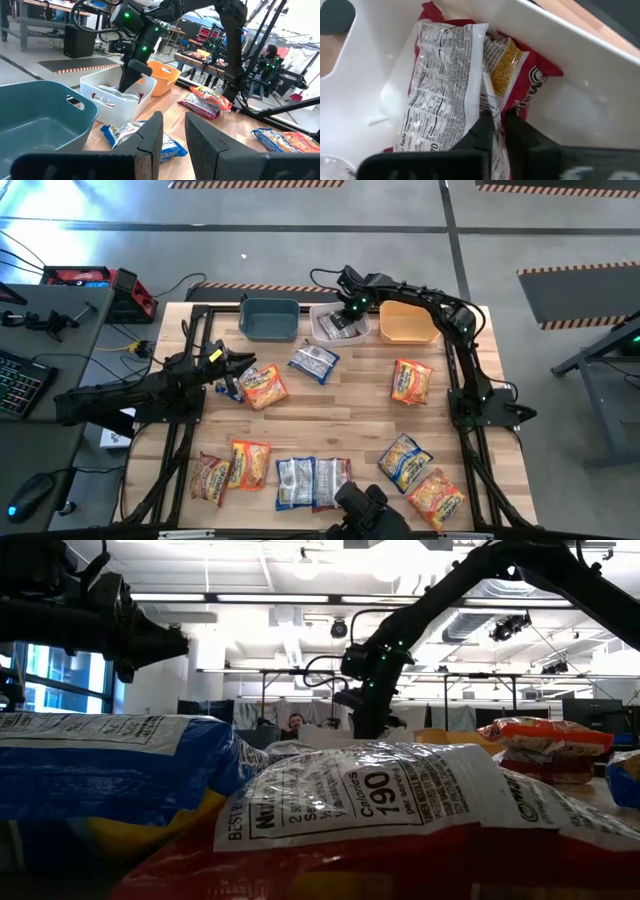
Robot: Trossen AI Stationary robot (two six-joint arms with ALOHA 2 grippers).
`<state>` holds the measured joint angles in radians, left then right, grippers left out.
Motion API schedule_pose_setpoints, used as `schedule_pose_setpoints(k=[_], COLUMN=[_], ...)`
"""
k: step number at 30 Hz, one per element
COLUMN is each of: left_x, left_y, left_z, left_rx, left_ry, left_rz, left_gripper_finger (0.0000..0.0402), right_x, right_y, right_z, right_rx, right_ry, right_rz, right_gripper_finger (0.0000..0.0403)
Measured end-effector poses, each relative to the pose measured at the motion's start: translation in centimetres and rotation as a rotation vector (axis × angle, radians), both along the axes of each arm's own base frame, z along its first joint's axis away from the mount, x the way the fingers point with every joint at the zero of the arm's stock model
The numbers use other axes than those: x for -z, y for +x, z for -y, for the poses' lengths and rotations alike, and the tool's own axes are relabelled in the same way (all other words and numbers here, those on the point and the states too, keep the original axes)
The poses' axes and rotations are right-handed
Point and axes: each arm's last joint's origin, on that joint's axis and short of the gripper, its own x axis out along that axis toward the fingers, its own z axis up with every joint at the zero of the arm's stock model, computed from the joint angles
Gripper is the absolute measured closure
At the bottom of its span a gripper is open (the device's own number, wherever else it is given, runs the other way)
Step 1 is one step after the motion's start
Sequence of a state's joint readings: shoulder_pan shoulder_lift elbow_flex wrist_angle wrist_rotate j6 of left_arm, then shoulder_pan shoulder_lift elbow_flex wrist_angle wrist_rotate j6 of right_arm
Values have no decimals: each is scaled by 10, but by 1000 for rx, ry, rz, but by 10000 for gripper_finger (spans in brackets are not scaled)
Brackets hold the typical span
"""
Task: Sort Maruchan noodles
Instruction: Put the top middle red noodle pack into the white bin
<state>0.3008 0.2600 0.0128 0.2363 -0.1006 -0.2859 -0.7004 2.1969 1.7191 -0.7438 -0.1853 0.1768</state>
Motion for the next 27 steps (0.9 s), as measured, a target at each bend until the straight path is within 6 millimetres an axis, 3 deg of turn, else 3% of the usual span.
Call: schedule_pose_setpoints(k=[7,17,23,27], left_x=[0,0,1,3], left_y=[0,0,1,2], left_z=[0,0,0,0], left_rx=[0,0,0,0], left_ry=[0,-32,-53,-58], left_rz=[0,14,9,-5], left_gripper_finger=[348,360,337,311], right_x=[-13,-73,-111,-108], right_y=[-1,-4,-8,-10], right_z=[-5,-25,-46,-53], right_rx=[-52,-126,-162,-109], right_ry=[-33,-152,-208,-135], right_rz=[12,115,173,136], right_gripper_finger=[402,402,402,399])
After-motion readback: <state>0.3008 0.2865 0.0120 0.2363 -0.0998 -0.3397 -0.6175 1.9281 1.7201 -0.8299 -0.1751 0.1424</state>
